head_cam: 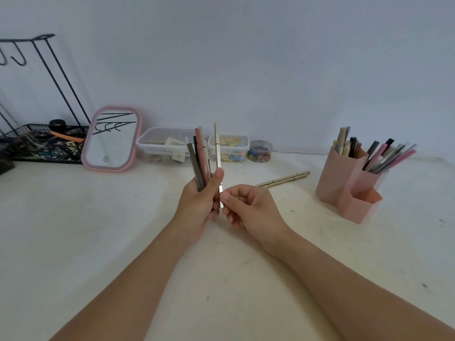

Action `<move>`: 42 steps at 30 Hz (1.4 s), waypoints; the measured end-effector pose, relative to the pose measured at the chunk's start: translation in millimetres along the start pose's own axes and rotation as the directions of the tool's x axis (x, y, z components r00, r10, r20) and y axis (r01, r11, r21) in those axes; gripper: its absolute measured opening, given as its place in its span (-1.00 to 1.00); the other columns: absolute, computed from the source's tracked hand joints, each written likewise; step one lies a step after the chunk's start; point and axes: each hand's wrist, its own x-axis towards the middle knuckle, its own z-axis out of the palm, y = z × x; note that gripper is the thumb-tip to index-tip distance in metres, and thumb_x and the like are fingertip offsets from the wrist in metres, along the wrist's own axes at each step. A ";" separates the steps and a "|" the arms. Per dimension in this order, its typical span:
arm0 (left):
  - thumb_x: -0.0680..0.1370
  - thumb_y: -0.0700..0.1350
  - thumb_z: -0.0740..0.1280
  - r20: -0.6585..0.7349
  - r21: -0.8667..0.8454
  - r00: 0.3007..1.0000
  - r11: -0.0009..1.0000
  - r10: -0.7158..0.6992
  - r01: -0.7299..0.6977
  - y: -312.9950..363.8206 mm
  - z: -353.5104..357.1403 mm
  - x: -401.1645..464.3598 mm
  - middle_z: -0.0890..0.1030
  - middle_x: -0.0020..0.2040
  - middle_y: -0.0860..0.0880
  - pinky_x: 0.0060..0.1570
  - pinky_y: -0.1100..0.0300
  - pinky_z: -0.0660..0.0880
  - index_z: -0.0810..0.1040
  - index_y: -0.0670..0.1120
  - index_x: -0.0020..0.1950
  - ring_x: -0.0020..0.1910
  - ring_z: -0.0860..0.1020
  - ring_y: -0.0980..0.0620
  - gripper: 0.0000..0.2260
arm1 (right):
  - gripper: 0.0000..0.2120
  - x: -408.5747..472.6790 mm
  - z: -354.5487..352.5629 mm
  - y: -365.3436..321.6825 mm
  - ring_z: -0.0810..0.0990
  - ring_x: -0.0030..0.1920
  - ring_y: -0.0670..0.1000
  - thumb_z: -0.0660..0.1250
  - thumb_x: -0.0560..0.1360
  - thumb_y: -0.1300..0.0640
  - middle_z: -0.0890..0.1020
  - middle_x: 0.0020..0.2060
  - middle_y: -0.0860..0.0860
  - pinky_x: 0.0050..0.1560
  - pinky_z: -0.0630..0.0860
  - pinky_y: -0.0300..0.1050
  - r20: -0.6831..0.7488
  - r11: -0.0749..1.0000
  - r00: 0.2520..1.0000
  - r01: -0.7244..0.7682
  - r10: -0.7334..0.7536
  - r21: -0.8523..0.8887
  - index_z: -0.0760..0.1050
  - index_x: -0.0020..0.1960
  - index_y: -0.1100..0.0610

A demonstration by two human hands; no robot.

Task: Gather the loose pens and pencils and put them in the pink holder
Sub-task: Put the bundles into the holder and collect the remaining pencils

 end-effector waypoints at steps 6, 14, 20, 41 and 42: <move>0.47 0.02 0.52 0.034 0.051 0.999 0.999 0.003 -0.005 -1.7 2.1 -1.1 0.44 -0.42 0.00 -0.55 0.29 0.36 0.41 -0.11 -0.11 -0.55 0.44 0.10 -0.67 | -0.82 -0.1 4.9 7.3 0.52 -0.44 -0.17 0.41 0.53 0.32 0.62 -0.45 -0.07 -0.33 0.45 -0.33 0.005 0.970 0.990 0.142 -0.144 -0.198 0.62 -0.25 0.22; 0.61 0.02 0.37 0.009 -0.025 0.996 0.996 -0.089 0.089 2.7 -5.3 1.9 0.44 -0.41 0.03 -0.59 0.27 0.24 0.39 -0.02 -0.05 -0.49 0.40 0.07 -0.80 | -0.88 14.4 -28.8 9.7 0.56 -0.24 -0.14 0.39 0.57 0.14 0.67 -0.22 -0.10 -0.15 0.49 -0.19 -0.119 0.792 0.937 0.203 -0.327 -0.575 0.66 -0.13 0.06; 0.56 -0.02 0.44 0.003 -0.056 0.994 0.993 -0.105 0.105 3.6 -9.0 2.7 0.32 -0.41 0.05 -0.60 0.32 0.15 0.36 -0.04 -0.08 -0.50 0.25 0.12 -0.74 | -0.76 28.3 -93.6 14.5 0.55 0.10 0.06 0.29 0.58 0.27 0.60 0.14 -0.01 0.08 0.53 0.04 -0.163 0.445 0.966 -0.058 -0.202 -0.893 0.59 0.19 0.07; 0.59 0.00 0.40 0.076 -0.055 0.984 0.985 -0.158 0.163 8.5 -8.8 -1.0 0.42 -0.39 0.05 -0.60 0.32 0.21 0.42 -0.05 0.05 -0.48 0.35 0.13 -0.79 | -0.87 23.5 -73.2 8.6 0.52 0.03 0.02 0.28 0.63 0.13 0.59 -0.02 -0.04 0.04 0.50 -0.02 0.040 0.369 0.992 0.084 -0.123 -0.925 0.62 0.06 0.05; 0.59 0.00 0.40 0.076 -0.047 0.985 0.986 -0.158 0.161 8.8 -8.3 -1.4 0.42 -0.40 0.06 -0.60 0.32 0.21 0.41 -0.06 0.04 -0.48 0.35 0.13 -0.78 | -0.87 23.4 -71.1 7.6 0.53 0.00 -0.01 0.28 0.64 0.13 0.59 -0.03 -0.05 0.01 0.49 -0.06 0.036 0.391 0.987 0.094 -0.154 -0.915 0.61 0.07 0.05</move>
